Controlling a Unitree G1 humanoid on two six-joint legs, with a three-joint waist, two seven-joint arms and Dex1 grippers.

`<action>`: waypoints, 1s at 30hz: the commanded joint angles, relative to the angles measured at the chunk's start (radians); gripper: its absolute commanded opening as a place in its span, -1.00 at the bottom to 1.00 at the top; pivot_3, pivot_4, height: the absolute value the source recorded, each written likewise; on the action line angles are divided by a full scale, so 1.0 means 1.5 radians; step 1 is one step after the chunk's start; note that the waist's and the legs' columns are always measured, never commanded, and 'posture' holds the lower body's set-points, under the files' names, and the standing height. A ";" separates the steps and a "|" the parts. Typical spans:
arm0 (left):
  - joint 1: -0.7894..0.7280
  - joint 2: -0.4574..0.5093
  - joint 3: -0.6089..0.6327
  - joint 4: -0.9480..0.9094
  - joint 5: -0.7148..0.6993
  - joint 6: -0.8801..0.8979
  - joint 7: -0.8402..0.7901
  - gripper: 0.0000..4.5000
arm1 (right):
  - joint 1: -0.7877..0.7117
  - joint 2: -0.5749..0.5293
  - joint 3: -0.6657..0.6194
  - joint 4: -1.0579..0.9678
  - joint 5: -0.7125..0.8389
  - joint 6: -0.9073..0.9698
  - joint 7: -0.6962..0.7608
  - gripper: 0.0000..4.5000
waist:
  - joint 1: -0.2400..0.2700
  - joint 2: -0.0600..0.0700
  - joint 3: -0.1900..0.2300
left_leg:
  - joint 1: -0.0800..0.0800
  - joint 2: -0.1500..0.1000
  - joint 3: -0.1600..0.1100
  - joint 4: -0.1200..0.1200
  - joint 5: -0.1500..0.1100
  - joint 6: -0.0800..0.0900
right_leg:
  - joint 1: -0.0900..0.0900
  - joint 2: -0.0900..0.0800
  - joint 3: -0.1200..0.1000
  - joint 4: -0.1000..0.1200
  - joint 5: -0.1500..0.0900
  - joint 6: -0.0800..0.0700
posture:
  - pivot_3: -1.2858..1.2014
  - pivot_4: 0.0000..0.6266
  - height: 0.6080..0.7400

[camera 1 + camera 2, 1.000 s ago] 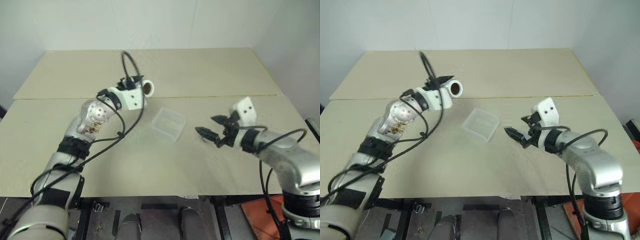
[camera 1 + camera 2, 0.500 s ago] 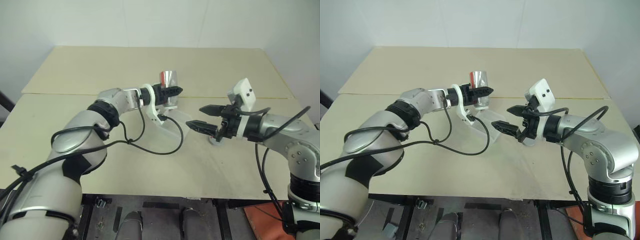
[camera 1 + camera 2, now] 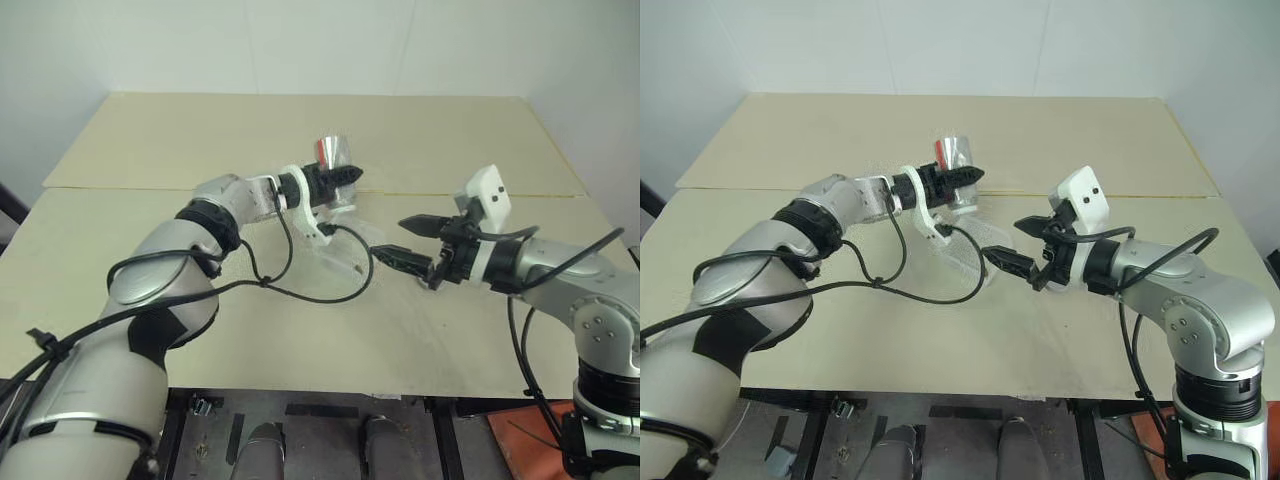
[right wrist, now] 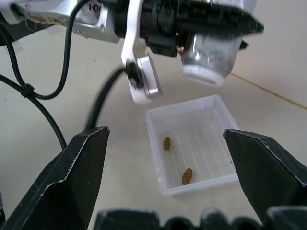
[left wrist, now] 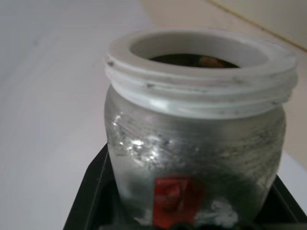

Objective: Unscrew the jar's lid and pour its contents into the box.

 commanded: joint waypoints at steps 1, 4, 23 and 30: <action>0.026 0.053 0.107 -0.017 -0.139 -0.064 -0.071 -0.15 | 0.013 -0.017 -0.010 -0.022 -0.023 -0.070 0.024 0.99 | -0.003 0.000 0.000 | 0.000 0.000 0.000 0.000 0.000 0.000 | 0.000 0.000 0.000 0.000 0.000 0.000 | 0.03 -0.52 1.00; 0.083 0.083 0.212 -0.041 -0.288 -0.102 -0.213 -0.15 | 0.024 -0.038 -0.008 -0.013 -0.034 -0.097 0.051 0.99 | -0.008 0.000 0.000 | 0.000 0.000 0.000 0.000 0.002 -0.003 | 0.000 0.000 0.000 0.000 0.000 0.000 | 0.03 -0.52 1.00; 0.526 0.049 0.636 -0.575 -0.989 0.443 -0.811 -0.15 | 0.042 -0.118 -0.016 0.034 -0.045 -0.141 0.137 0.99 | -0.034 0.001 -0.001 | 0.005 0.000 0.000 0.000 0.001 -0.002 | 0.004 0.000 0.000 0.001 0.000 0.000 | 0.03 -0.52 1.00; 0.551 0.007 0.653 -0.547 -0.988 0.428 -0.765 -0.15 | 0.058 -0.132 -0.043 0.016 -0.027 -0.123 0.135 0.99 | -0.031 0.001 -0.001 | 0.004 0.000 0.000 0.001 0.001 -0.002 | 0.003 0.000 0.000 0.001 0.000 0.000 | 0.03 -0.52 1.00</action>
